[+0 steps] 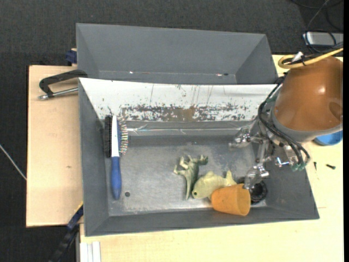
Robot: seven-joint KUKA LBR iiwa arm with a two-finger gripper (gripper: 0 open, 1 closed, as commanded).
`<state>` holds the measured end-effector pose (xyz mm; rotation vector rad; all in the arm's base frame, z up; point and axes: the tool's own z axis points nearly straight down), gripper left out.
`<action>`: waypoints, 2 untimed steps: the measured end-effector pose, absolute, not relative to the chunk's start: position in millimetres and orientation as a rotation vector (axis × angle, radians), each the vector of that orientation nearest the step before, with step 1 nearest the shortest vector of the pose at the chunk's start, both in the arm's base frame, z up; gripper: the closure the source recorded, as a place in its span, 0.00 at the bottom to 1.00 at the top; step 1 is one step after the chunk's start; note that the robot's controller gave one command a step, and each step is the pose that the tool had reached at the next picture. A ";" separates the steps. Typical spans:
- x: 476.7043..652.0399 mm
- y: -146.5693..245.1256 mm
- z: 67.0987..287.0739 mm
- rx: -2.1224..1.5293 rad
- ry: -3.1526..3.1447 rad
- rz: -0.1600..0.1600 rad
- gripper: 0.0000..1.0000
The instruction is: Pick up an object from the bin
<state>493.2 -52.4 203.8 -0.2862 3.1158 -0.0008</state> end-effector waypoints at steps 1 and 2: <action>550.4 -5.8 70.0 -0.347 3.121 0.000 0.00; 553.4 -6.3 76.0 -0.342 3.107 -0.001 1.00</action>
Offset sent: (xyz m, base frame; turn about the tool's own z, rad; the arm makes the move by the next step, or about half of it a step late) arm 0.0547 0.0453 -0.1338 -0.0353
